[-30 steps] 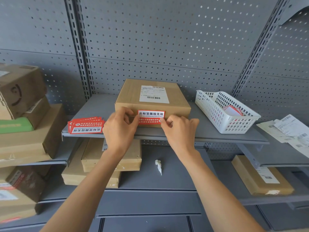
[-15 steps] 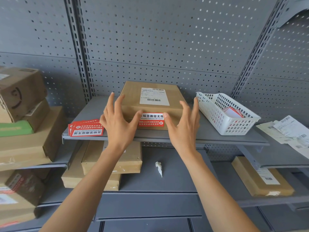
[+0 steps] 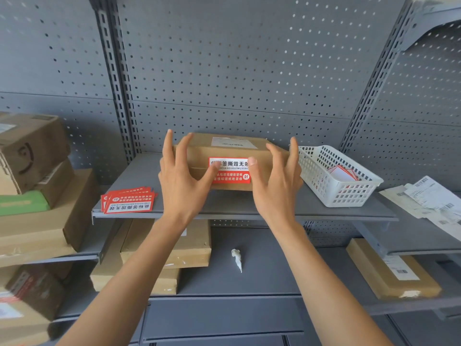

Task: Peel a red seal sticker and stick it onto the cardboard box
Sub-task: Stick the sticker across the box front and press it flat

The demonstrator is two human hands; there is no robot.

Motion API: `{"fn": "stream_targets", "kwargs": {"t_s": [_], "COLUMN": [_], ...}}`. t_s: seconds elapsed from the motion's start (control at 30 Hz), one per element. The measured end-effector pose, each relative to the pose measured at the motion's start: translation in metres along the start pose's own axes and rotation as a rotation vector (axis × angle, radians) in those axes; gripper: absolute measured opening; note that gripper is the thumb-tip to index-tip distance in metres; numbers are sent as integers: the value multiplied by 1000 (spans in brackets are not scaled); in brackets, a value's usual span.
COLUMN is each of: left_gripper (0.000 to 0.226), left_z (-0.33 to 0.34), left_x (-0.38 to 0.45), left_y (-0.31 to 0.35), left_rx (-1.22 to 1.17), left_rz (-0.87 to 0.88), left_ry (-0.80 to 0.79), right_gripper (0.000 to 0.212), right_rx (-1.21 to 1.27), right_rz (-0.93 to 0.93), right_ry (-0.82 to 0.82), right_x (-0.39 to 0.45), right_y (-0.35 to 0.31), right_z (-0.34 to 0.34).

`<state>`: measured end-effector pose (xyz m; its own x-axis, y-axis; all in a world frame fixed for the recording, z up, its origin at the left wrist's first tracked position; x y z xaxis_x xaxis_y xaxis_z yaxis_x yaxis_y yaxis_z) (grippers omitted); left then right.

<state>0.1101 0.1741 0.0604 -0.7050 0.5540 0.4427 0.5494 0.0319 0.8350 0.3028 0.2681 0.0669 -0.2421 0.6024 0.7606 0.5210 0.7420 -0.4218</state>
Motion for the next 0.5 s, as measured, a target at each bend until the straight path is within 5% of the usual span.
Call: {"fn": "stream_targets", "kwargs": {"t_s": [0.17, 0.5], "left_gripper": [56, 67], "left_z": [-6, 2], "left_x": [8, 11], "left_y": [23, 35], "left_rx": [-25, 113], "left_rz": [-29, -77], "left_ry": [23, 123], "right_gripper": [65, 69], "right_rx": [-88, -245], "right_rz": [20, 97], "right_ry": [22, 9], "right_x": [17, 25], "right_y": [-10, -21], "right_z": [-14, -7]}}
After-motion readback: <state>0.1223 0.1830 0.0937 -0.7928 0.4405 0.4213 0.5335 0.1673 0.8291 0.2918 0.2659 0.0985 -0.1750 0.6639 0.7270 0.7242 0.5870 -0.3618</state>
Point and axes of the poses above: each hand's wrist, its own x-axis towards the middle knuckle, its own z-axis out of the palm, y = z × x, the point moved 7 cm from there along x, towards the middle knuckle, and after that the axes turned 14 degrees about -z, right-handed, at the moved point
